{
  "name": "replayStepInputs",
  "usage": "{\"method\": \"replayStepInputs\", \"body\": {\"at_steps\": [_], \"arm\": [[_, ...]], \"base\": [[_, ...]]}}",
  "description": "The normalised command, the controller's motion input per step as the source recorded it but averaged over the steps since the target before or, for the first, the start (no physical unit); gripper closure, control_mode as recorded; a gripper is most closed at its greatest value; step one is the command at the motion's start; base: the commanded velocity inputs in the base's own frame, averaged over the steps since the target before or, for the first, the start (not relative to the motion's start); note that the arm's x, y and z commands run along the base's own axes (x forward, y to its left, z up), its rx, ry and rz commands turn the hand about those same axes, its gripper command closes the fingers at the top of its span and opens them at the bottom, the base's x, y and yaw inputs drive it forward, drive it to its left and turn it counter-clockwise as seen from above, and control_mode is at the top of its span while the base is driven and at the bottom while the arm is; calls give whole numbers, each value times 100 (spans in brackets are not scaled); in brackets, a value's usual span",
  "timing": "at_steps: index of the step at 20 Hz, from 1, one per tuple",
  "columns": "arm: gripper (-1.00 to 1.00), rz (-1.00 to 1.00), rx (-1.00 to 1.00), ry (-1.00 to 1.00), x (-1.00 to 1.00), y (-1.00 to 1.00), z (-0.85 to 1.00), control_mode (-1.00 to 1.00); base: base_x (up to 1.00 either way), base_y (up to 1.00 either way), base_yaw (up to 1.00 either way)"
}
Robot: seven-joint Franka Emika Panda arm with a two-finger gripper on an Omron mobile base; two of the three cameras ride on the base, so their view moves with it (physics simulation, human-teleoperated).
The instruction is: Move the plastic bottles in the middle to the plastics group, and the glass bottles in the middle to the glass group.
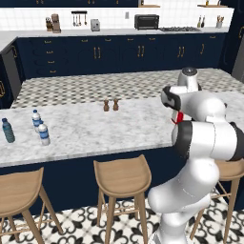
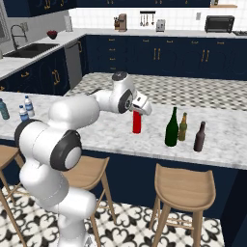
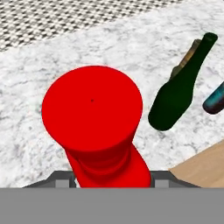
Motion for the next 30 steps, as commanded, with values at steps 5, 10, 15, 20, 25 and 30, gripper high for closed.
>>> {"method": "replayStepInputs", "body": {"at_steps": [5, 10, 15, 20, 25, 30], "arm": [[100, -20, 0, 0, -24, -24, -6, -100], [100, -18, 0, 0, -11, -28, -11, -100], [100, -12, 0, 0, 11, -6, 0, -100], [100, -16, 0, 0, 4, -19, 0, -100], [100, -9, 0, 0, 0, -10, 0, -100], [100, 0, 0, -1, 0, 0, -29, -100]], "base": [[0, 0, 0], [0, 0, 0], [0, 0, 0], [0, 0, 0], [0, 0, 0], [0, 0, 0]]}}
